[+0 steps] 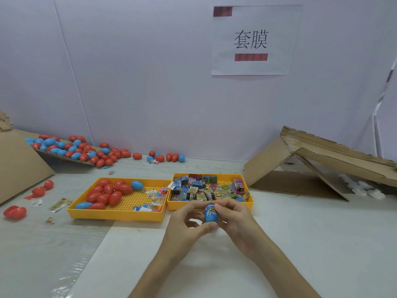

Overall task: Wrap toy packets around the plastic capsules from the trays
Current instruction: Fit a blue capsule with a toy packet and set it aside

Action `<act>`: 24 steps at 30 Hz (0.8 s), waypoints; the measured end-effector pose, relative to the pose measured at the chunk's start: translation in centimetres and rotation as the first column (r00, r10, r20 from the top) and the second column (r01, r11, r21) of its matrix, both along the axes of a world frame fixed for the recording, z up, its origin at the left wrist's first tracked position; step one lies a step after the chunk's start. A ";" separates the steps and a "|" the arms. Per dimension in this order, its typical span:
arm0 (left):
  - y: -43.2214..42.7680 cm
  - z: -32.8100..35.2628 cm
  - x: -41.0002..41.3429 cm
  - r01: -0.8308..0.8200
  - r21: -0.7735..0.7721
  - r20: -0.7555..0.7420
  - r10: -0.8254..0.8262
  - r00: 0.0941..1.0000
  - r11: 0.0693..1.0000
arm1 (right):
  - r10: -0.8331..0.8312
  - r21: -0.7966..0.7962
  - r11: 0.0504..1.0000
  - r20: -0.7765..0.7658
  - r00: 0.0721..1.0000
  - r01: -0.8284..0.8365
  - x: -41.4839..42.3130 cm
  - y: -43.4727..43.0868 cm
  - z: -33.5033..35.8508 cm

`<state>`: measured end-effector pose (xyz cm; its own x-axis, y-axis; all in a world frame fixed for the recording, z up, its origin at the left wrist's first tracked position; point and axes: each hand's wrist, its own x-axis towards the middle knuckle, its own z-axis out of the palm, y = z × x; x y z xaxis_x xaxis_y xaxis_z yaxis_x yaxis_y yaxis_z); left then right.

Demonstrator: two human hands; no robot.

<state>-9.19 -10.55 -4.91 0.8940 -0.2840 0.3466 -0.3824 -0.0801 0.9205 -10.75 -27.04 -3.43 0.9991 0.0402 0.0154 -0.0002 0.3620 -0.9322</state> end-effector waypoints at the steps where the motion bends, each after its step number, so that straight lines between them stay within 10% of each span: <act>1: -0.1 0.0 0.0 -0.009 0.005 0.018 0.009 1.000 1.000 | -0.006 -0.006 1.000 -0.002 1.000 0.005 0.0 0.0 0.0; 24: -0.1 -0.4 0.1 -0.052 0.030 0.102 0.049 0.994 0.998 | -0.040 -0.126 0.991 0.019 0.999 0.042 -0.1 0.2 -0.2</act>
<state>-9.11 -10.67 -5.34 0.8682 -0.2519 0.4275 -0.4682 -0.1309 0.8739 -10.89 -26.87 -3.64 0.9996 0.0018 0.0291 0.0278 0.2403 -0.9703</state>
